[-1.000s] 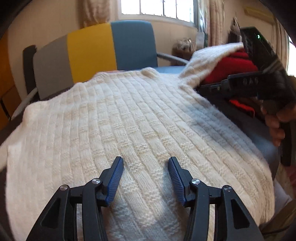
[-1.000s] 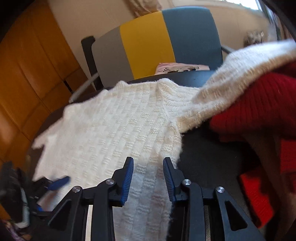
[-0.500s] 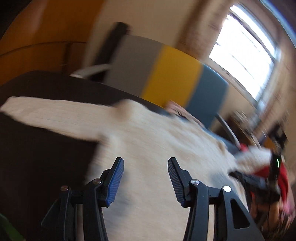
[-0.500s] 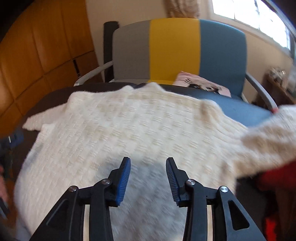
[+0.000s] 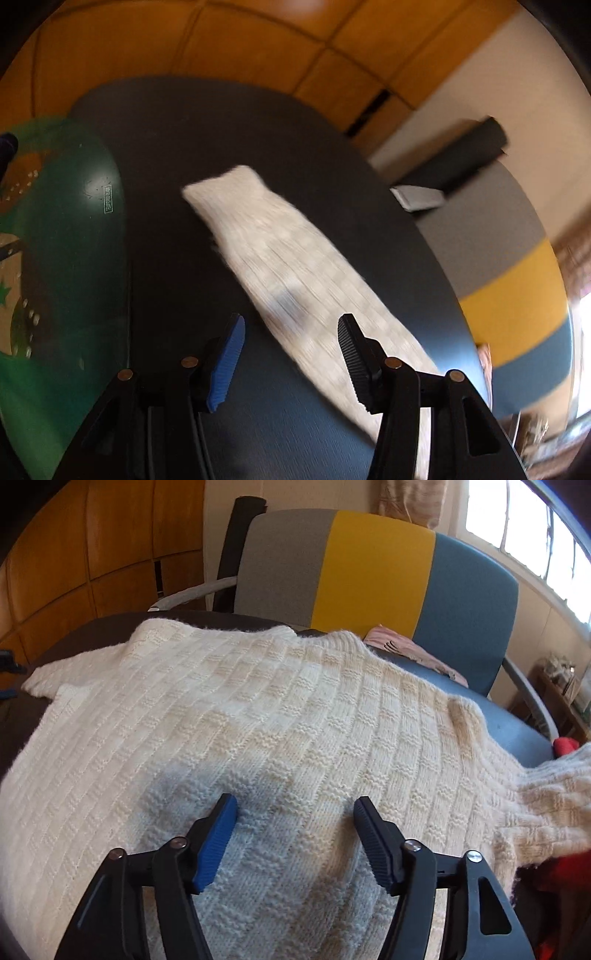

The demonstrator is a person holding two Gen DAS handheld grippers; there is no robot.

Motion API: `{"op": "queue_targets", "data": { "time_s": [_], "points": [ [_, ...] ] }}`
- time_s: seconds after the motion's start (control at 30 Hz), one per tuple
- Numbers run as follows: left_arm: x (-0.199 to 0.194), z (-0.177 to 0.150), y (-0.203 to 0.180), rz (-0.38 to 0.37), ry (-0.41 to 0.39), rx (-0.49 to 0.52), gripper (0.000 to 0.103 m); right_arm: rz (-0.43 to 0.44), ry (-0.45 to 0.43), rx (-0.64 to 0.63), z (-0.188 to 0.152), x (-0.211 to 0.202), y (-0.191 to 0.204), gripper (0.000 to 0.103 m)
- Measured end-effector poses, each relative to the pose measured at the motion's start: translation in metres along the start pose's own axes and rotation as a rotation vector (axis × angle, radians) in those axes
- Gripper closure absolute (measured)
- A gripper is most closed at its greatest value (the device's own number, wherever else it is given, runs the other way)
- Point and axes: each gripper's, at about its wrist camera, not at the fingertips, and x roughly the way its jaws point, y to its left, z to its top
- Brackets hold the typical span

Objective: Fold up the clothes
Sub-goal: 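Grasp the sleeve cuff nearest the left gripper with the left gripper, then fold the held sleeve across the sweater body and open the left gripper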

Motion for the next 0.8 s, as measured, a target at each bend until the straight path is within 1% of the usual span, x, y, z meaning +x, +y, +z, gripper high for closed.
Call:
{"op": "queue_targets", "data": {
  "time_s": [0.03, 0.13, 0.3, 0.37, 0.43, 0.47, 0.53, 0.57, 0.63, 0.77, 0.8],
  "points": [
    [0.007, 0.006, 0.004, 0.009, -0.001, -0.012, 0.049, 0.009, 0.004, 0.017, 0.000, 0.001, -0.002, 0.030],
    [0.026, 0.017, 0.018, 0.048, -0.001, -0.050, 0.049, 0.029, 0.007, 0.042, 0.000, 0.002, -0.006, 0.029],
    [0.039, 0.025, 0.015, 0.013, -0.021, -0.040, 0.049, 0.017, 0.006, 0.031, 0.000, 0.004, -0.002, 0.028],
    [0.043, 0.027, 0.009, 0.031, -0.022, -0.001, 0.049, 0.025, 0.006, 0.038, 0.000, 0.004, -0.004, 0.028],
    [0.049, 0.027, 0.004, 0.059, -0.032, 0.038, 0.052, 0.033, 0.007, 0.046, 0.000, 0.003, -0.005, 0.027],
    [0.050, 0.026, 0.002, 0.081, -0.040, 0.047, 0.056, 0.035, 0.007, 0.048, 0.000, 0.004, -0.005, 0.027],
    [0.051, 0.026, -0.003, 0.116, -0.044, 0.064, 0.070, 0.039, 0.007, 0.052, 0.000, 0.004, -0.006, 0.027],
    [0.052, 0.026, -0.005, 0.128, -0.041, 0.073, 0.091, 0.039, 0.007, 0.053, 0.000, 0.005, -0.006, 0.027],
    [0.054, 0.027, -0.009, 0.153, -0.037, 0.091, 0.097, 0.041, 0.005, 0.055, 0.000, 0.005, -0.007, 0.026],
    [0.031, 0.028, -0.029, 0.088, -0.118, 0.092, 0.098, 0.047, 0.003, 0.059, -0.001, 0.006, -0.009, 0.026],
    [0.022, 0.028, -0.040, 0.068, -0.143, 0.115, 0.098, 0.049, 0.003, 0.061, -0.001, 0.006, -0.009, 0.026]
  ]
}}
